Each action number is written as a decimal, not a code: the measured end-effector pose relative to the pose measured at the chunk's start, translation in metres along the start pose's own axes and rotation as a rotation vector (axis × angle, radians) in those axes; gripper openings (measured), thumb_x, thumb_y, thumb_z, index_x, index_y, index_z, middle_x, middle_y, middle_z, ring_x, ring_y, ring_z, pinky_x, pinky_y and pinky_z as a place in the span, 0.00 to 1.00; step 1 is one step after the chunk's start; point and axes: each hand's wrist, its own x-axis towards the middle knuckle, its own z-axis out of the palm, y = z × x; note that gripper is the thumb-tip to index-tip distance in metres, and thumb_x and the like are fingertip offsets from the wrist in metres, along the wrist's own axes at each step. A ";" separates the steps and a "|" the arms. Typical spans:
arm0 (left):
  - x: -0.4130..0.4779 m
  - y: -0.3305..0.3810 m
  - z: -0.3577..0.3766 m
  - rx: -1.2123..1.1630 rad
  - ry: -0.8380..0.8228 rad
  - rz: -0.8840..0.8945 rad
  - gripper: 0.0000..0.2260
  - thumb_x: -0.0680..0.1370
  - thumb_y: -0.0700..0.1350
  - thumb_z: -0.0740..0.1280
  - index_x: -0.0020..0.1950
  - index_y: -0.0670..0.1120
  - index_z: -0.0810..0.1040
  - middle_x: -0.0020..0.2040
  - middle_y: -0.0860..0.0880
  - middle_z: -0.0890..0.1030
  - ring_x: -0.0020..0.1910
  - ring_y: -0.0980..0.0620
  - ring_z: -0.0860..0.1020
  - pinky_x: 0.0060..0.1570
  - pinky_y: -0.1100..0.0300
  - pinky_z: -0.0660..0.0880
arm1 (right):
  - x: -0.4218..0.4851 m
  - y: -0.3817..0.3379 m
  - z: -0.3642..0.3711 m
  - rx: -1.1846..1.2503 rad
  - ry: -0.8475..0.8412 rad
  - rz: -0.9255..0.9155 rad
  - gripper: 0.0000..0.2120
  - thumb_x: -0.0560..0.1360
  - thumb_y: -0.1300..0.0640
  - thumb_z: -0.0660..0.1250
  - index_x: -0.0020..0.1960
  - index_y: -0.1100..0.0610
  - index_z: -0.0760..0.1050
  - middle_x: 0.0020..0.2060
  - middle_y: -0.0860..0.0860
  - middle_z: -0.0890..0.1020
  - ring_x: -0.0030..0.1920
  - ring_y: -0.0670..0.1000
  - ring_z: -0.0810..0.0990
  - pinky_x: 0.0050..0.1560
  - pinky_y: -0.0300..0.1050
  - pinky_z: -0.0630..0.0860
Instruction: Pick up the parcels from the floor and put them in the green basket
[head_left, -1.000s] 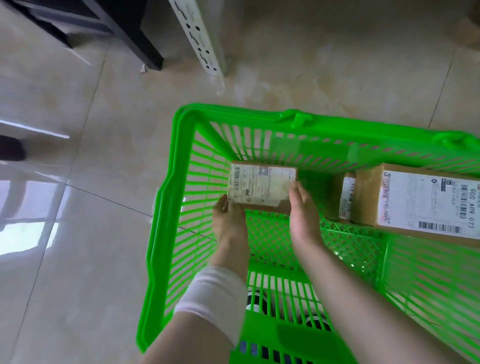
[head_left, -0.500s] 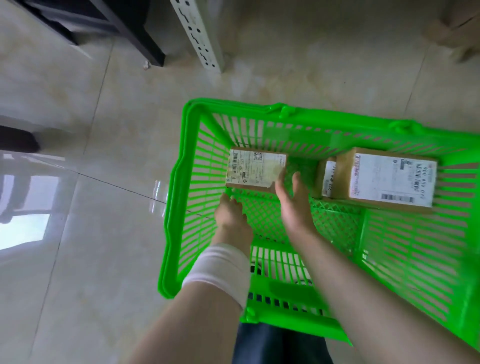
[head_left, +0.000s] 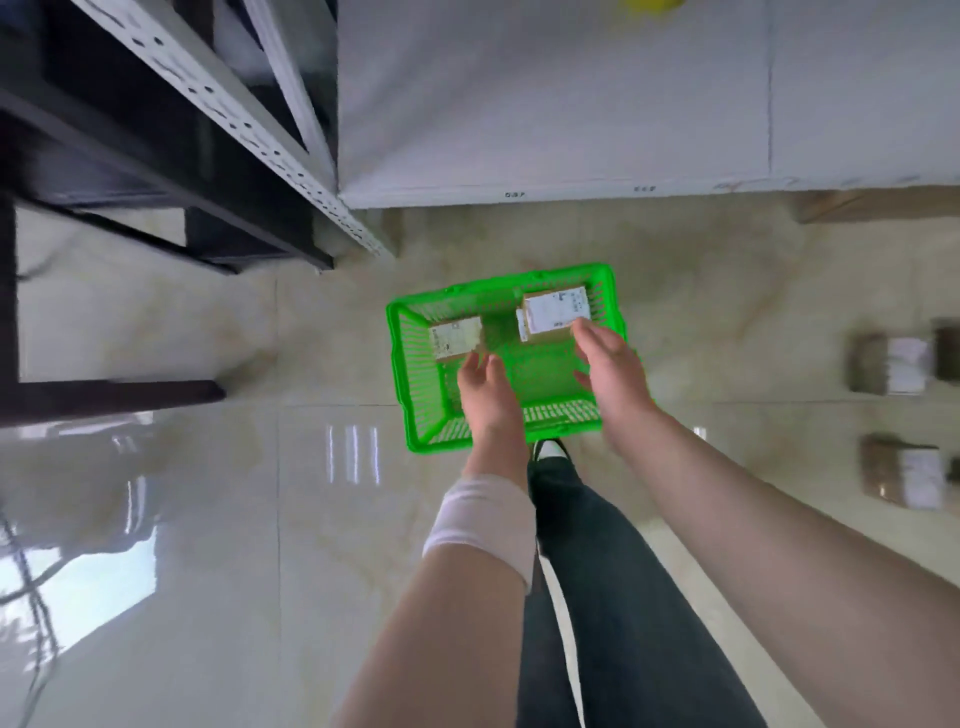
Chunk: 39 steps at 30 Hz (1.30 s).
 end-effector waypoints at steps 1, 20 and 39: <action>-0.016 0.002 -0.002 0.012 -0.010 -0.005 0.21 0.79 0.43 0.57 0.72 0.42 0.64 0.70 0.43 0.71 0.69 0.46 0.71 0.70 0.51 0.65 | -0.014 -0.007 -0.011 0.031 0.012 0.003 0.18 0.78 0.52 0.61 0.65 0.59 0.73 0.64 0.55 0.77 0.65 0.53 0.74 0.68 0.54 0.68; -0.281 -0.101 0.132 0.612 -0.667 0.123 0.20 0.80 0.41 0.54 0.73 0.44 0.62 0.68 0.44 0.71 0.65 0.47 0.70 0.67 0.52 0.64 | -0.196 0.123 -0.289 0.750 0.398 0.080 0.17 0.79 0.58 0.58 0.67 0.60 0.70 0.62 0.55 0.77 0.65 0.53 0.73 0.64 0.45 0.67; -0.492 -0.302 0.388 0.856 -0.938 0.158 0.20 0.80 0.42 0.56 0.72 0.45 0.63 0.67 0.46 0.72 0.63 0.49 0.72 0.60 0.60 0.66 | -0.209 0.249 -0.618 1.017 0.710 0.085 0.13 0.78 0.52 0.61 0.60 0.55 0.74 0.56 0.50 0.80 0.62 0.52 0.76 0.67 0.48 0.69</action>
